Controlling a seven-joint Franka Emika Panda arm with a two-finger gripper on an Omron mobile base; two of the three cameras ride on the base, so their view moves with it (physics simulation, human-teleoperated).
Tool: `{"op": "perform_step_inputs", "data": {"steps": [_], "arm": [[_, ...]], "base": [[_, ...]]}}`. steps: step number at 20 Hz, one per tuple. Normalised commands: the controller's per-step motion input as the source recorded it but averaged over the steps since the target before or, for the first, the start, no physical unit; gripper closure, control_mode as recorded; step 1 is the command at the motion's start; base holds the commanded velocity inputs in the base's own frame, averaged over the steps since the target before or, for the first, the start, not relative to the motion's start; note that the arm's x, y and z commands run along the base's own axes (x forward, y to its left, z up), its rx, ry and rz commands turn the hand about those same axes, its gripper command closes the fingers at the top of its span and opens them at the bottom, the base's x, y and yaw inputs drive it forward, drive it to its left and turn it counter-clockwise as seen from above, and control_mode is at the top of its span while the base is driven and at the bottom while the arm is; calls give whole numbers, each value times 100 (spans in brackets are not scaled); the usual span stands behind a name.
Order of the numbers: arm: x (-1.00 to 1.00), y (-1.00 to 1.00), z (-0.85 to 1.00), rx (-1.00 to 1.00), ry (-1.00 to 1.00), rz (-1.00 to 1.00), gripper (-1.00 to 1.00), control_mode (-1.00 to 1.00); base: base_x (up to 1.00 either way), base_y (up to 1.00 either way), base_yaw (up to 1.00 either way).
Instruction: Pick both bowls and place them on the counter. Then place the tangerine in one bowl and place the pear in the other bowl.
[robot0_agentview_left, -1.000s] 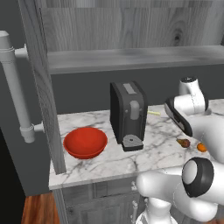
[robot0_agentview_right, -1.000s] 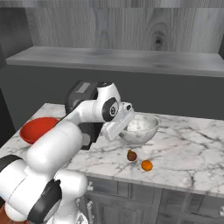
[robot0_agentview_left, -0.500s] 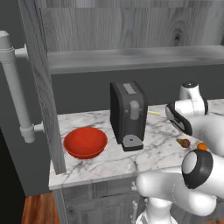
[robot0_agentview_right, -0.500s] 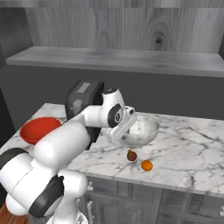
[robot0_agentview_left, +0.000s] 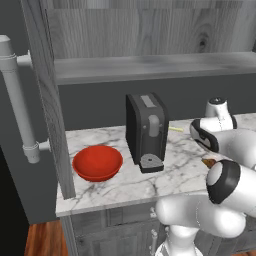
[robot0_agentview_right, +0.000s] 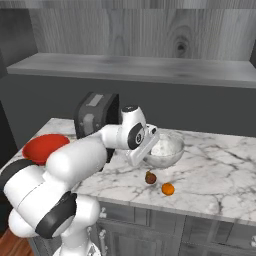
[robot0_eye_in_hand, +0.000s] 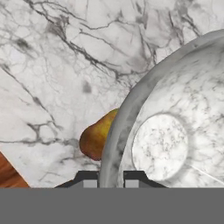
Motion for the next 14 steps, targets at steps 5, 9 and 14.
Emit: {"op": "perform_step_inputs", "data": {"steps": [5,9,14], "arm": [[30,-6,-27,0,1,0,100,-100],[23,-7,-26,0,0,0,100,-100],[11,-2,-23,0,0,0,100,-100]], "base": [[0,0,0],[0,0,0],[0,0,0]]}}
